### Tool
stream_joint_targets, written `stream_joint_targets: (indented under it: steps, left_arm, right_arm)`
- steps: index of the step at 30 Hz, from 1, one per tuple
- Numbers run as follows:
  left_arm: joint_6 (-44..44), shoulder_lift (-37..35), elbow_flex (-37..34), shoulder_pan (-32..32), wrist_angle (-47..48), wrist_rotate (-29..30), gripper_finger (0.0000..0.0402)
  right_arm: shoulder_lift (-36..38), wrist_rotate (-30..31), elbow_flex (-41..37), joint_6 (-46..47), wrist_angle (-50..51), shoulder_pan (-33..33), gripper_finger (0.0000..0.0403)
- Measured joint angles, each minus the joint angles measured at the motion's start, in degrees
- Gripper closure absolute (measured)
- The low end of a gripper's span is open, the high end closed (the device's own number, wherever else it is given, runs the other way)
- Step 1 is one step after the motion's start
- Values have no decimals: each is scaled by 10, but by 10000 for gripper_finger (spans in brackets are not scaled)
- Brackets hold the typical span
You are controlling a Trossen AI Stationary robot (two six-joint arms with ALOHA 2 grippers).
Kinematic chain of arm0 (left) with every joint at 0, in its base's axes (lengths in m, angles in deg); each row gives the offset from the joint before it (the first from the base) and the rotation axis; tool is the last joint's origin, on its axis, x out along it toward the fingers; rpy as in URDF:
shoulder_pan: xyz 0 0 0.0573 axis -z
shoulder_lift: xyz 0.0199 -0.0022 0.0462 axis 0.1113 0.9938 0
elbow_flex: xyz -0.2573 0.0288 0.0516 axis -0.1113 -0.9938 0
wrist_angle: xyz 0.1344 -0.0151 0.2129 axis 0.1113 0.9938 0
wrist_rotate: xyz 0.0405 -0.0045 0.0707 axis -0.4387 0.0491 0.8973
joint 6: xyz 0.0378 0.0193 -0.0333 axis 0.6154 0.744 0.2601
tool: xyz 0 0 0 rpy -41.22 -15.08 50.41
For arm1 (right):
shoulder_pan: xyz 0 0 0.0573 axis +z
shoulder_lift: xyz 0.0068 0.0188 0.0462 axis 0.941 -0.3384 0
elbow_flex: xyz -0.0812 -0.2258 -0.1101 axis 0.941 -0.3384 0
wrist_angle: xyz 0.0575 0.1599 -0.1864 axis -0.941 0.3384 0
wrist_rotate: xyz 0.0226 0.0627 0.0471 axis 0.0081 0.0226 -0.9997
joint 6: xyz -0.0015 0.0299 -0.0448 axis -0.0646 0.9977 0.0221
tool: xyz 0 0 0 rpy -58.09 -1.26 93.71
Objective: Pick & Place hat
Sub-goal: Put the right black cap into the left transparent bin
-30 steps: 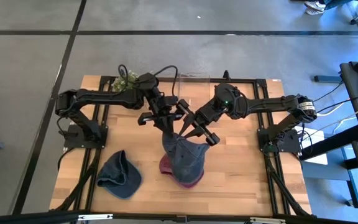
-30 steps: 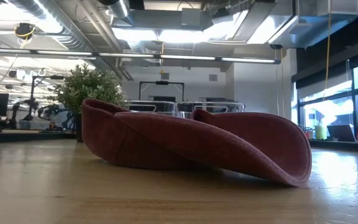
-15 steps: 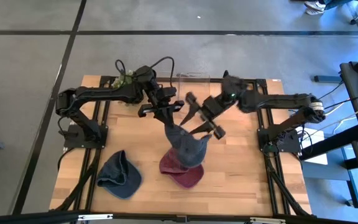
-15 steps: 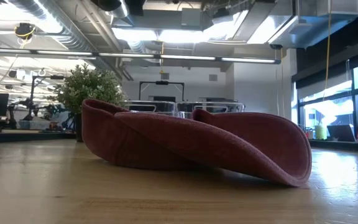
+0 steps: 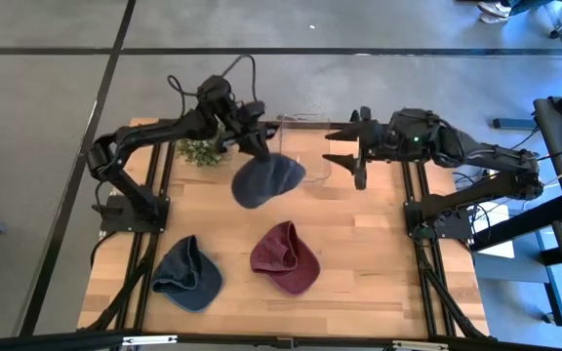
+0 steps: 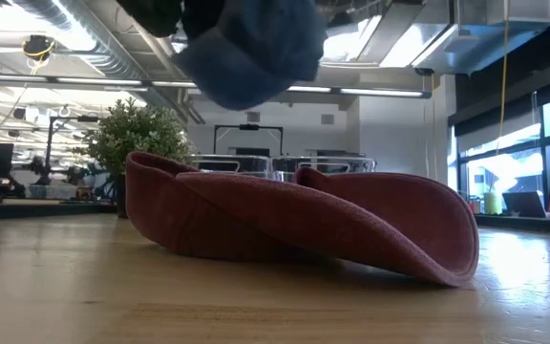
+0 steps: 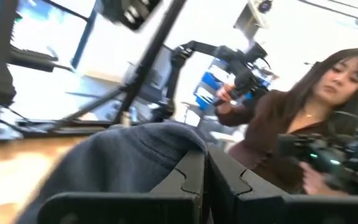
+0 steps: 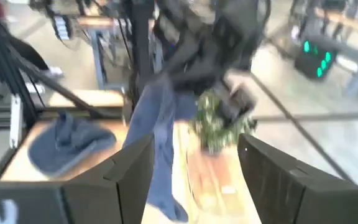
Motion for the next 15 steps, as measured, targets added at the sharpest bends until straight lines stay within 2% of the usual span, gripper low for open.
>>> stream_joint_targets:
  steps: [5,10,15]
  left_arm:
    - [58,0,0,-56,1,-2,398]
    - [112,0,0,-108,2,13,398]
    - [149,0,0,-159,2,16,398]
  right_arm:
    - [-8,14,-27,13,43,0,174]
    - [-10,14,-96,27,43,2,175]
    - [-9,33,-151,40,-13,2,175]
